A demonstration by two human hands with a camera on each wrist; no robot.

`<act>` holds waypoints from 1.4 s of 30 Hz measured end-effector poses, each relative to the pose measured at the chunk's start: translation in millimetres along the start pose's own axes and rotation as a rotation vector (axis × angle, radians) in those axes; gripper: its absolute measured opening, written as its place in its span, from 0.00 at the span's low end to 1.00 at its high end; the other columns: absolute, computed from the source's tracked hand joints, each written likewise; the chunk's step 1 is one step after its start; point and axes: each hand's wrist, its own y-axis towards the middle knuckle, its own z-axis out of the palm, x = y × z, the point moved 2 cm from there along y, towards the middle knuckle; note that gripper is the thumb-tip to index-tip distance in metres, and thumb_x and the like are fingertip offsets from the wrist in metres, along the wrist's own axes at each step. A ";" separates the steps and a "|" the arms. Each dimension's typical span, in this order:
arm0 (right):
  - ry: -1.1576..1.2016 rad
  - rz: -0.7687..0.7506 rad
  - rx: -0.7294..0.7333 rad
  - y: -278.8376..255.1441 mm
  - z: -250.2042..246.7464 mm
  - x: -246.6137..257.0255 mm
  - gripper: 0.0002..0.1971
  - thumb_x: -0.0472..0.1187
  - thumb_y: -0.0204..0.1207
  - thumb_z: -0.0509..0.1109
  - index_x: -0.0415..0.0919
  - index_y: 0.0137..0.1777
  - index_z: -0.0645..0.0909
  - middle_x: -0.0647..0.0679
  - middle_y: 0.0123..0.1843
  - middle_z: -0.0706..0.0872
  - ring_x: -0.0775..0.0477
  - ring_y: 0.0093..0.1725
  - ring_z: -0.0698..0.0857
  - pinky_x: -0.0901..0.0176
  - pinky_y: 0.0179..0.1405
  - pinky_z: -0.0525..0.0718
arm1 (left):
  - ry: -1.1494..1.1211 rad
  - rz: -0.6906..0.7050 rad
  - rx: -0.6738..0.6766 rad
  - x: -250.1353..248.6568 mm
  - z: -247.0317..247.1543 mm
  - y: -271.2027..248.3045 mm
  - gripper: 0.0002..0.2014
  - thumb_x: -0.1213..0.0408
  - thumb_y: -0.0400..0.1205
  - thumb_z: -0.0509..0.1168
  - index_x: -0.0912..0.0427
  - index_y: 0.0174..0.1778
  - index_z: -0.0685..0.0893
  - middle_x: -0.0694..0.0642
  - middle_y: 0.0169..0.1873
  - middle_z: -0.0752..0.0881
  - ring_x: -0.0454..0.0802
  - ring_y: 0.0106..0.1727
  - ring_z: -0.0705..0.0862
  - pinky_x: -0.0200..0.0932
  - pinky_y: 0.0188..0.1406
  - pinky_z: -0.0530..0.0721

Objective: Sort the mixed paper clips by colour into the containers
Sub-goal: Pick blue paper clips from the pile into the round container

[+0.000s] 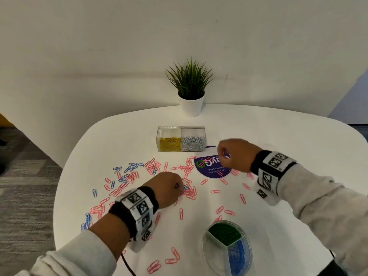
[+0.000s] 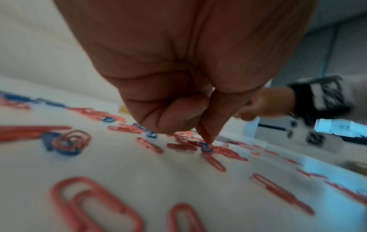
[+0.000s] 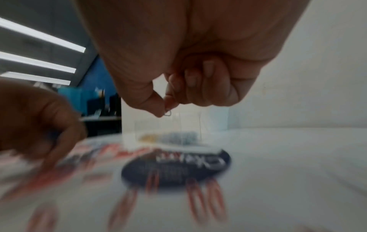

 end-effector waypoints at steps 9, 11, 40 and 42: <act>-0.083 -0.028 -0.067 56.2 -20.7 64.0 0.10 0.42 0.81 0.64 0.55 0.59 0.80 0.54 0.59 0.82 0.47 0.58 0.81 0.52 0.58 0.79 | -0.195 -0.114 -0.136 13.6 3.1 -16.6 0.15 0.65 0.89 0.51 0.57 0.56 0.84 0.48 0.43 0.83 0.45 0.42 0.79 0.38 0.43 0.77; -0.151 -0.148 0.070 46.1 2.9 82.6 0.08 0.44 0.82 0.64 0.57 0.55 0.82 0.56 0.58 0.84 0.50 0.56 0.81 0.56 0.51 0.76 | -0.255 -0.120 -0.146 17.7 1.5 -17.4 0.14 0.65 0.90 0.51 0.52 0.56 0.83 0.43 0.42 0.81 0.41 0.42 0.79 0.33 0.40 0.73; -0.156 -0.115 0.233 15.1 59.3 67.3 0.12 0.56 0.81 0.67 0.49 0.51 0.80 0.51 0.50 0.86 0.48 0.48 0.82 0.54 0.46 0.80 | 0.239 -0.025 -0.131 -2.3 11.3 -9.6 0.10 0.53 0.85 0.61 0.50 0.58 0.83 0.52 0.54 0.84 0.54 0.53 0.84 0.48 0.54 0.84; -0.135 -0.112 0.224 10.4 60.4 61.9 0.11 0.55 0.82 0.65 0.48 0.49 0.79 0.52 0.46 0.84 0.48 0.46 0.82 0.55 0.43 0.79 | 0.271 -0.046 -0.097 -1.9 10.9 -9.3 0.09 0.56 0.85 0.60 0.52 0.57 0.82 0.53 0.54 0.84 0.55 0.53 0.84 0.47 0.52 0.84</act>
